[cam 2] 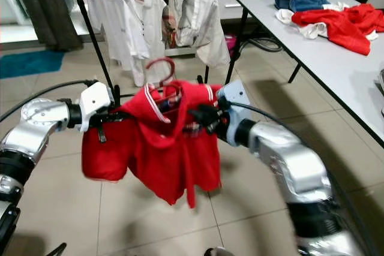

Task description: Hang hanger

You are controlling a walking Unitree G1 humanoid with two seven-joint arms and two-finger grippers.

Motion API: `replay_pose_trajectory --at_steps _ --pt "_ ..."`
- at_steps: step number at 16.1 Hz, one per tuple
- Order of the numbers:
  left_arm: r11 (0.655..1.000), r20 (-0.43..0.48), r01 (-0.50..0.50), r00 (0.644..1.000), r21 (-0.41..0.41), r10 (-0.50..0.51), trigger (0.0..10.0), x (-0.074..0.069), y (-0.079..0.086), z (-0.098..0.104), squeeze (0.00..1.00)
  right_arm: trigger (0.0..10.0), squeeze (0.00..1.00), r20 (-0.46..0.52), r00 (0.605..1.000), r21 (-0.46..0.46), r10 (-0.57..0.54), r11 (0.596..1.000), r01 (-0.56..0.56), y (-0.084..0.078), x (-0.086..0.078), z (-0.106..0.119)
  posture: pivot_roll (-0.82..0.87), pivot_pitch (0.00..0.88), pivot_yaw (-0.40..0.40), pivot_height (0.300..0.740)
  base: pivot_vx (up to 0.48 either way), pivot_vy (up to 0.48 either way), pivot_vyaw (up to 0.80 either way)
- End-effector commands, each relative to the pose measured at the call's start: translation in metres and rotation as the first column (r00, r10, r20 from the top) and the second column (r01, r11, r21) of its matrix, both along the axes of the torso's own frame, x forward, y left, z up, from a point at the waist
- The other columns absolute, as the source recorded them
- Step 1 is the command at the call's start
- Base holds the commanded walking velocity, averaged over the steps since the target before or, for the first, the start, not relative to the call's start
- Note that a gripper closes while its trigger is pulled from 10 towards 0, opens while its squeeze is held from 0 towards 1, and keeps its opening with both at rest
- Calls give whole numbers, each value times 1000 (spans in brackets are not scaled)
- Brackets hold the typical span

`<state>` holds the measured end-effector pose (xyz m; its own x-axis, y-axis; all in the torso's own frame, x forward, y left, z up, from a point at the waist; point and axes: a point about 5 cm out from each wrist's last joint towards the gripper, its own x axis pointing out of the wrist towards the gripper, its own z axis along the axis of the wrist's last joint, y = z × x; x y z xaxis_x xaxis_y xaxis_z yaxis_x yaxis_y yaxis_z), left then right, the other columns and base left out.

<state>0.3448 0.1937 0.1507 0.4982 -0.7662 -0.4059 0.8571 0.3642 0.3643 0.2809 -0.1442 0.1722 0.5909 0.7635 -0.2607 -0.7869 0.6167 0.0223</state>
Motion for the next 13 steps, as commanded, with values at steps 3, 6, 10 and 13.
replay_pose_trajectory --at_steps 3,6,10,13 --pt "999 38 51 998 3 -51 0 2 4 17 0 10000 1000 76 993 -54 95 994 -91 -24 -7 22 -107 0 5 740 0 0 0" --pt "990 4 139 990 20 -139 0 -3 0 15 0 10000 1000 209 971 -39 115 993 -109 -16 0 43 -113 0 13 740 0 0 0" --pt "966 -28 257 966 13 -257 0 -8 -12 18 0 10000 1000 231 950 -165 209 971 -174 4 11 34 -103 0 1 740 0 0 0" --pt "950 -35 311 950 5 -311 0 -12 -17 20 0 10000 0 209 938 -203 276 951 -235 18 16 24 -97 0 -6 740 0 0 0"
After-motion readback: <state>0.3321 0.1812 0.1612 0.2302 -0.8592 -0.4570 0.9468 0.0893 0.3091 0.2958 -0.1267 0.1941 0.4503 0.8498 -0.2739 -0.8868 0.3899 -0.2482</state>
